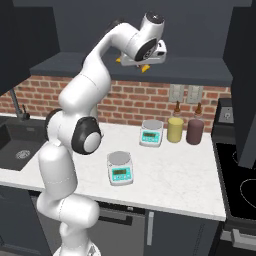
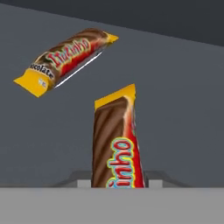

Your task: Pick the bar and place it on the digital scale for weighing, and close the cabinet.

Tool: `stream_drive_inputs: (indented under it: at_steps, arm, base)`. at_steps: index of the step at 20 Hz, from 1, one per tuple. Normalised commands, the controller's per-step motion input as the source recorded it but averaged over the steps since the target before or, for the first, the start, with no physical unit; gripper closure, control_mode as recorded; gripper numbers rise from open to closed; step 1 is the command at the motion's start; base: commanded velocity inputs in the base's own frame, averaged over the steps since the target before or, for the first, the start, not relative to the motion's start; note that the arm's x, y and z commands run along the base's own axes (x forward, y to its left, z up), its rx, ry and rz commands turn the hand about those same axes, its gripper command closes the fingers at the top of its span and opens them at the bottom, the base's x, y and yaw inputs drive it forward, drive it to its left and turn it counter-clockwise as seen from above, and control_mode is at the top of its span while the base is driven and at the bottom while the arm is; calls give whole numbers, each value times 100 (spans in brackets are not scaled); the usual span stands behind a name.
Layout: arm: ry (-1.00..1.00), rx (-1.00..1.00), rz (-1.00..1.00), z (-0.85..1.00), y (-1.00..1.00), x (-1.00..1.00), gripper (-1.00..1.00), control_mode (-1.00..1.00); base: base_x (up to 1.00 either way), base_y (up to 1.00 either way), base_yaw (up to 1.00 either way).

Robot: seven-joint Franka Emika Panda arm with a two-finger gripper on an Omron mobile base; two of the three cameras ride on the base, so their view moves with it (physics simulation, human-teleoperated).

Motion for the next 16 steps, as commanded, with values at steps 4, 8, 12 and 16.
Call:
stream_drive_inputs:
  at_steps: [4,8,12,16]
  arm:
    - [-8,9,0,0,0,-42,100,-100]
    - [-17,15,0,-7,0,-27,100,-100]
    - [-24,19,0,0,0,-53,100,-100]
    - [-47,24,-1,1,0,-70,100,-100]
  base:
    - [0,0,0]
    - [0,0,0]
    - [0,0,0]
    - [0,0,0]
